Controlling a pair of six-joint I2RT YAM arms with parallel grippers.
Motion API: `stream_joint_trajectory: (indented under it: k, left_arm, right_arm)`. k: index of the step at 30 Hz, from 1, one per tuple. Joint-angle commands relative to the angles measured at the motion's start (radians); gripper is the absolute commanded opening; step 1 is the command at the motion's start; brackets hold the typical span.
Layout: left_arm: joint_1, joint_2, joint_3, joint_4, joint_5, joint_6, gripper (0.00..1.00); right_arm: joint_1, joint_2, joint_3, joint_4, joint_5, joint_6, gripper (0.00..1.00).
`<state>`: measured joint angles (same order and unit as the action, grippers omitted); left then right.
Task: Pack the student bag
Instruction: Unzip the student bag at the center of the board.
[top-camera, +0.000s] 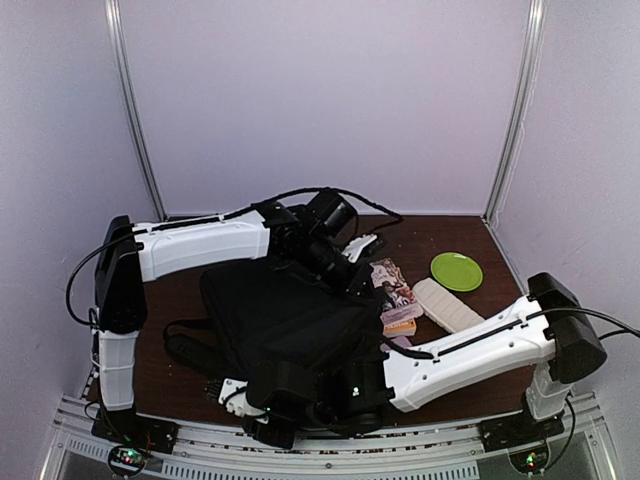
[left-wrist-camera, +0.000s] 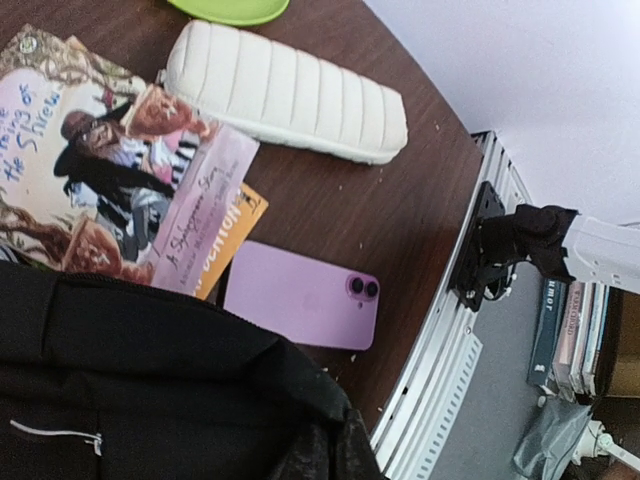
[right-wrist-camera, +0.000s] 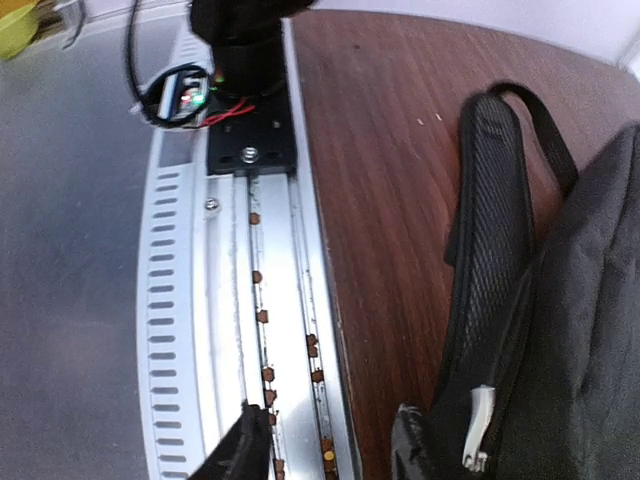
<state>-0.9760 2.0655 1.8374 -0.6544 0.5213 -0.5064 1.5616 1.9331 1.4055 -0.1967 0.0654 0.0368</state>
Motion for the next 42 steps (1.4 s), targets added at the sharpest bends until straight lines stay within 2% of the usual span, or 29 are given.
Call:
stream_joint_trajectory:
  k: [1,6,12,14,15,17,19,21,23,28,33,37,42]
  left_arm:
    - [0.019,-0.006,0.045,0.221,0.006,0.024,0.00]
    - [0.035,-0.019,0.052,0.212,-0.025,0.043,0.00]
    - [0.071,0.013,0.127,0.206,-0.079,0.027,0.01]
    - [0.083,0.021,0.140,0.207,-0.101,0.016,0.10]
    - [0.089,0.014,0.134,0.211,-0.104,0.011,0.19]
    - [0.099,-0.024,0.100,0.228,-0.117,0.004,0.44]
    - [0.106,-0.084,0.041,0.248,-0.139,0.000,0.64]
    - [0.108,-0.148,-0.017,0.247,-0.172,0.005,0.77]
    - [0.109,-0.214,-0.058,0.226,-0.215,0.021,0.86]
    - [0.109,-0.441,-0.255,0.210,-0.383,0.025,0.94]
    - [0.085,-0.744,-0.621,0.276,-0.572,-0.041,0.96]
    - [-0.006,-0.946,-0.849,0.280,-0.727,-0.091,0.95]
    - [-0.150,-1.076,-1.019,0.289,-0.895,-0.168,0.94]
  right_arm:
    - [0.029,-0.126,-0.065,0.064,-0.096,-0.012,0.47]
    - [0.047,-0.286,-0.216,0.031,-0.074,-0.008,0.51]
    - [0.027,-0.517,-0.470,0.071,0.059,0.082,0.52]
    - [0.002,-0.573,-0.531,0.099,0.091,0.127,0.52]
    - [-0.010,-0.595,-0.551,0.117,0.108,0.149,0.52]
    - [-0.033,-0.635,-0.589,0.151,0.136,0.187,0.53]
    - [-0.060,-0.668,-0.621,0.188,0.159,0.225,0.53]
    - [-0.092,-0.700,-0.653,0.232,0.169,0.261,0.54]
    - [-0.131,-0.724,-0.673,0.269,0.170,0.305,0.56]
    - [-0.251,-0.757,-0.678,0.314,0.126,0.507,0.62]
    - [-0.362,-0.748,-0.702,0.342,0.037,0.735,0.66]
    - [-0.404,-0.756,-0.730,0.321,0.048,0.874,0.67]
    - [-0.423,-0.797,-0.768,0.271,0.119,1.000,0.67]
